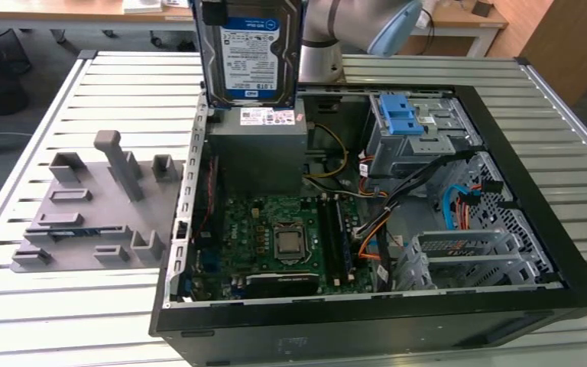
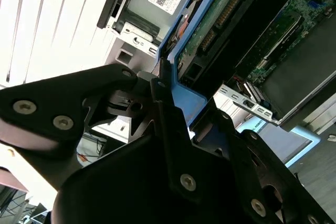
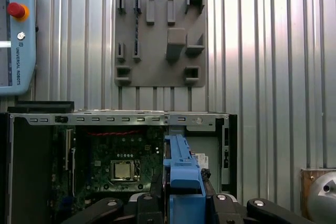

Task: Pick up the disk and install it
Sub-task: 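Pick up the disk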

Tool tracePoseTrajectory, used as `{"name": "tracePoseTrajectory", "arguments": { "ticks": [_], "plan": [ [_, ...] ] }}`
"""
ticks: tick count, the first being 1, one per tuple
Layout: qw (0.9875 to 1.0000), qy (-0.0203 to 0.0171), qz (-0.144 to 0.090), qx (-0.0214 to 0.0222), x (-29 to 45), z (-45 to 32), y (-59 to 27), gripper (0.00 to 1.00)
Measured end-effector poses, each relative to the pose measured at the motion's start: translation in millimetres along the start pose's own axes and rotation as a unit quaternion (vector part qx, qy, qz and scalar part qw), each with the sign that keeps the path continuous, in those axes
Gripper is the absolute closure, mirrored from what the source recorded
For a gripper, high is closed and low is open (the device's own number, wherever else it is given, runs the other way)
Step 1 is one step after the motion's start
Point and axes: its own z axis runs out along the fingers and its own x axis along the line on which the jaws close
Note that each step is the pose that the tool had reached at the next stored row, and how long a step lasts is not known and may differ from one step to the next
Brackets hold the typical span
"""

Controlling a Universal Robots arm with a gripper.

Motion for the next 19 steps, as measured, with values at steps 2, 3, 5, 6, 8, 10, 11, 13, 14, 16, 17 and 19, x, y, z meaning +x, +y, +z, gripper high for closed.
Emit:
{"name": "tracePoseTrajectory", "arguments": {
  "ticks": [2, 3, 5, 6, 8, 10, 11, 13, 14, 16, 17, 19],
  "plan": [
    [1.0000, 0.0000, 0.000, 0.0000, -0.1, 0.0, -0.2, 0.63],
    [1.0000, 0.0000, 0.000, 0.0000, -0.1, 0.0, -0.2, 0.63],
    [1.0000, 0.0000, 0.000, 0.0000, -0.1, 0.0, -0.3, 0.63],
    [1.0000, 0.0000, 0.000, 0.0000, -0.1, 0.0, -0.3, 0.63],
    [1.0000, 0.0000, 0.000, 0.0000, -0.1, 0.0, -0.3, 0.63],
    [1.0000, 0.0000, 0.000, 0.0002, -0.1, 0.0, -0.4, 0.63],
    [1.0000, 0.0000, 0.000, 0.0007, -0.1, 0.0, -0.4, 0.63],
    [1.0000, 0.0000, 0.000, 0.0021, 0.9, 0.0, -0.4, 0.63],
    [1.0000, -0.0001, 0.000, 0.0024, 2.2, 0.1, -0.4, 0.63],
    [1.0000, -0.0001, 0.000, 0.0040, 6.2, 0.5, -0.5, 0.63],
    [1.0000, -0.0002, 0.000, 0.0051, 8.4, 0.7, -0.5, 0.63],
    [1.0000, -0.0002, 0.000, 0.0066, 13.3, 1.1, -0.7, 0.63]
  ]
}}
